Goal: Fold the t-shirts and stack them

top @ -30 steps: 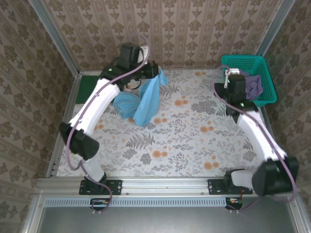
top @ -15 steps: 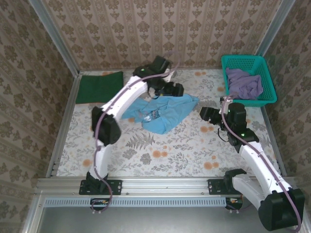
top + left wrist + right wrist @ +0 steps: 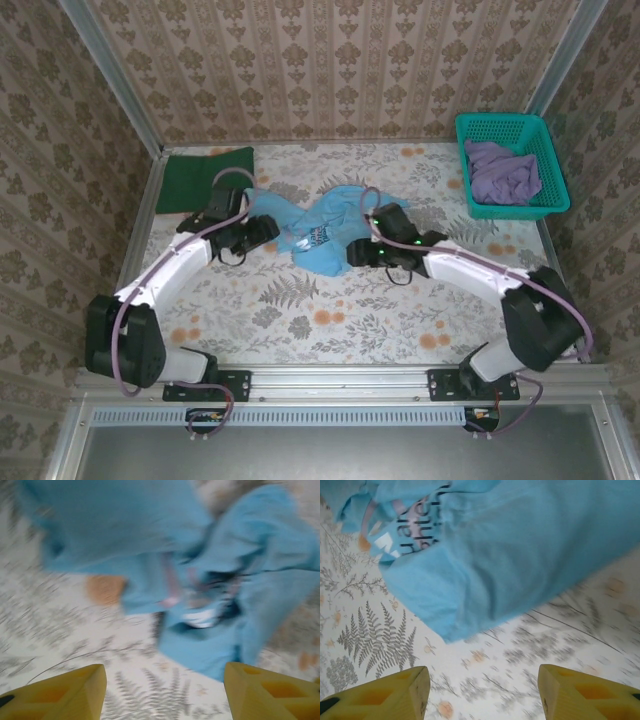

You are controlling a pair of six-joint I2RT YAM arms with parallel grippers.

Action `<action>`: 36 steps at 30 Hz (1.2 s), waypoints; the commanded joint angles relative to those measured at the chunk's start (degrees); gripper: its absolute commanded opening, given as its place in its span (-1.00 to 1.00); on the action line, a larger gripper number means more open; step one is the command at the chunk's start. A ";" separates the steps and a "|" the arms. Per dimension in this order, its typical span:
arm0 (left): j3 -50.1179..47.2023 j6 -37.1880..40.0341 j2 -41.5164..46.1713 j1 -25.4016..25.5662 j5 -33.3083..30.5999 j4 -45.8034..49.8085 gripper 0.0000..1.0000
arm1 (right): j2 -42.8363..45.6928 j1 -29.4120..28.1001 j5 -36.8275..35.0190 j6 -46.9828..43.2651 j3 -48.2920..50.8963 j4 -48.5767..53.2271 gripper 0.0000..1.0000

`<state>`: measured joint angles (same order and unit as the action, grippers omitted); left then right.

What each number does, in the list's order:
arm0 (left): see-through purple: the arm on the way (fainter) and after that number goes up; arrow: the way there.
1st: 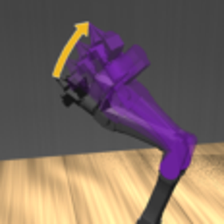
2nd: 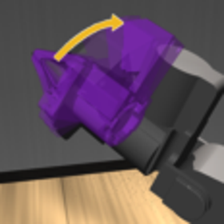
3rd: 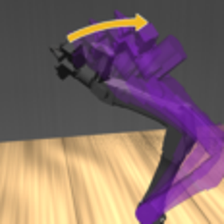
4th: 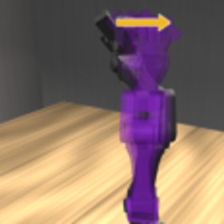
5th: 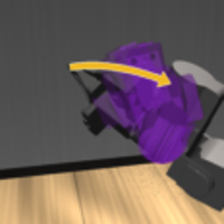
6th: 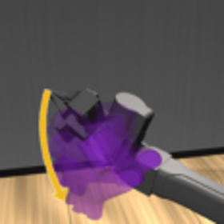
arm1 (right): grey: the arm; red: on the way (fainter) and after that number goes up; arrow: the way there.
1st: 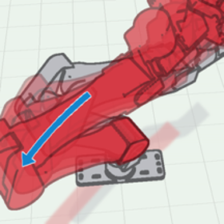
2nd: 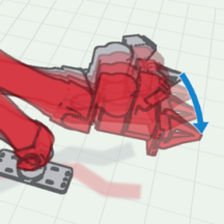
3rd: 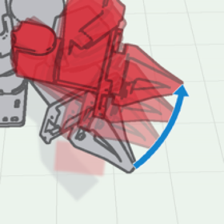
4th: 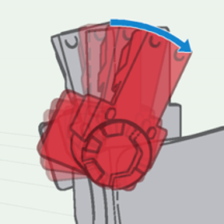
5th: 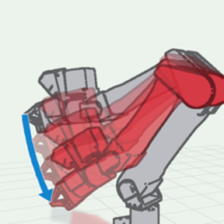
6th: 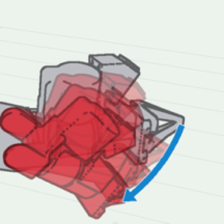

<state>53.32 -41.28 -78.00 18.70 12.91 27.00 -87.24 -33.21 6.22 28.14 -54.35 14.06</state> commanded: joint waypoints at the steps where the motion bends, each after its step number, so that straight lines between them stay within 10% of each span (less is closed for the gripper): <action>1: -3.82 -4.31 2.25 -0.84 0.05 -5.91 0.25 | -6.44 -1.60 -9.02 0.17 -7.11 3.88 0.13; 11: -5.22 -8.07 -12.06 -0.77 5.57 -17.09 0.49 | -25.47 -3.87 -6.65 -5.52 -22.33 10.51 0.05; 15: 0.03 -9.18 -18.79 -1.02 9.94 -15.07 0.52 | -28.67 -2.66 -7.86 -4.55 -25.89 20.32 -0.51; 36: 21.53 2.59 -35.56 2.75 7.87 3.75 0.50 | 30.77 15.15 5.30 21.77 25.00 13.36 -0.81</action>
<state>73.60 -42.44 -111.39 21.67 23.09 26.11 -59.86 -18.46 9.93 43.05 -33.58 25.30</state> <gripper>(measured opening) 0.763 0.095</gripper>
